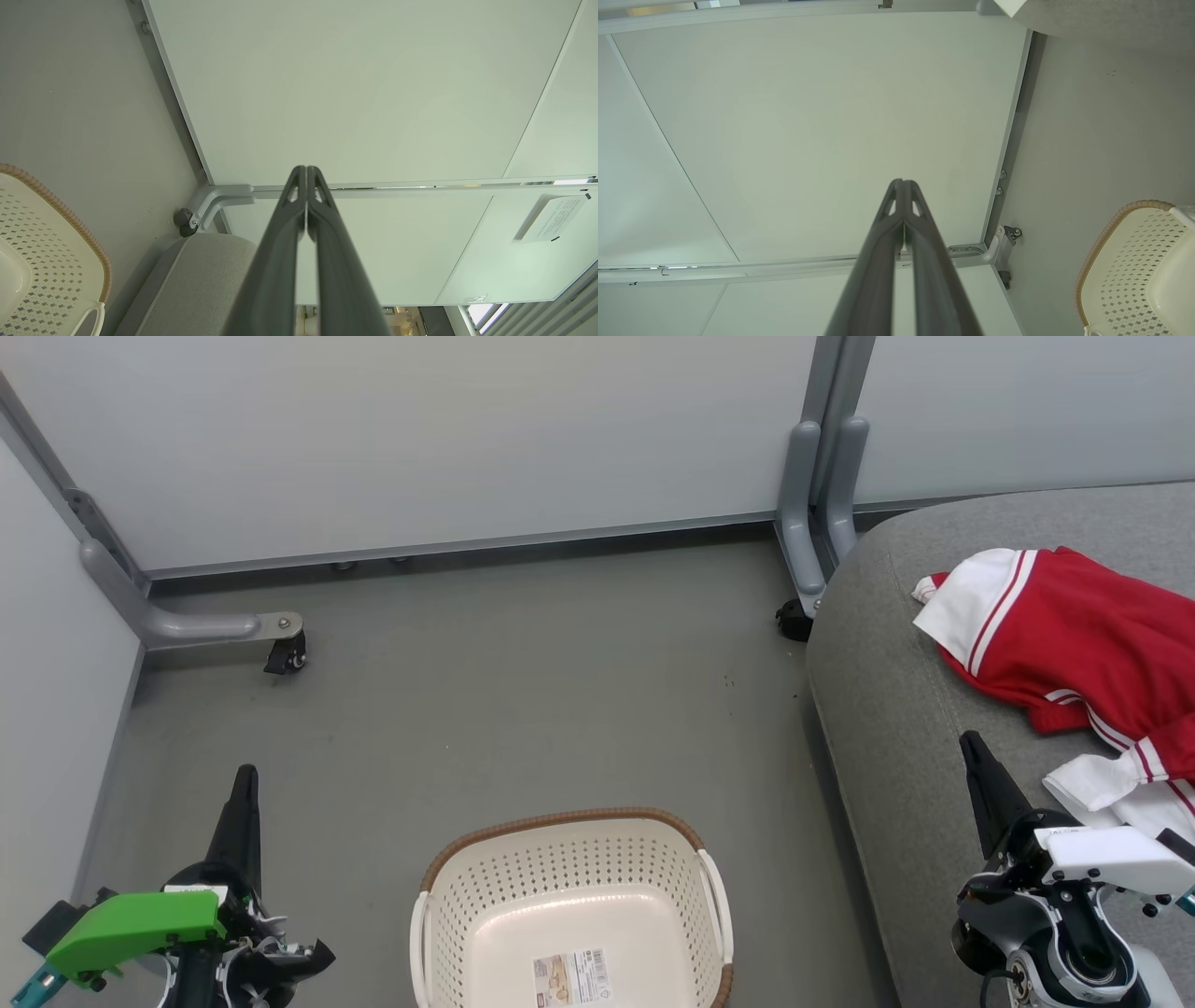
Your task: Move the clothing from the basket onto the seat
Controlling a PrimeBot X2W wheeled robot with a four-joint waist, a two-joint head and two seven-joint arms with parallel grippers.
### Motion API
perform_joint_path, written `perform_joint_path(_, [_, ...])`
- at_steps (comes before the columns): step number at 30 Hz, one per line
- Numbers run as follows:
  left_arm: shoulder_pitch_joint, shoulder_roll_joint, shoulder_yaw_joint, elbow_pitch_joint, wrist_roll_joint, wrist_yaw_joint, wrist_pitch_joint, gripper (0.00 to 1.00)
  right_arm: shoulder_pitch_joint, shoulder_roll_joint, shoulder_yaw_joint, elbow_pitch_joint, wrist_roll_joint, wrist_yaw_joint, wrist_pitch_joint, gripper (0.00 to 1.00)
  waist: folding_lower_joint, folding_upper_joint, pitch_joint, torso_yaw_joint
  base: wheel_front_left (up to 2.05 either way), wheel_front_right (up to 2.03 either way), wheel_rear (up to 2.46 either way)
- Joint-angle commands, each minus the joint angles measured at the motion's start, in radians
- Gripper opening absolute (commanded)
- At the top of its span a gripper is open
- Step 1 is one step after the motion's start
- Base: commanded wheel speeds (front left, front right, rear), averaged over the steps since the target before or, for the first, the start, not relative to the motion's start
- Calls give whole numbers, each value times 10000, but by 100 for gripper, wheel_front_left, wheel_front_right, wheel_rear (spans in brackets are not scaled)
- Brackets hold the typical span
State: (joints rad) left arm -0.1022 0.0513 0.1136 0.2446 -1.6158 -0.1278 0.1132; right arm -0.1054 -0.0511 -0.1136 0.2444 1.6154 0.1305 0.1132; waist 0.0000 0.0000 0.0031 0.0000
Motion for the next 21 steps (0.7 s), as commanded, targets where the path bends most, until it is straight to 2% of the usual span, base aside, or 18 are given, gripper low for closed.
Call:
perform_joint_path(1, [-151,1,24,19,59,-52,41,0,-81,-6,-17,25,-50,4,38,0,0,0,0,0,0,0,0])
perform_joint_path(21, [-152,-1,27,19,61,-53,44,0,-82,-4,-19,24,-55,4,41,0,0,0,0,0,0,0,0])
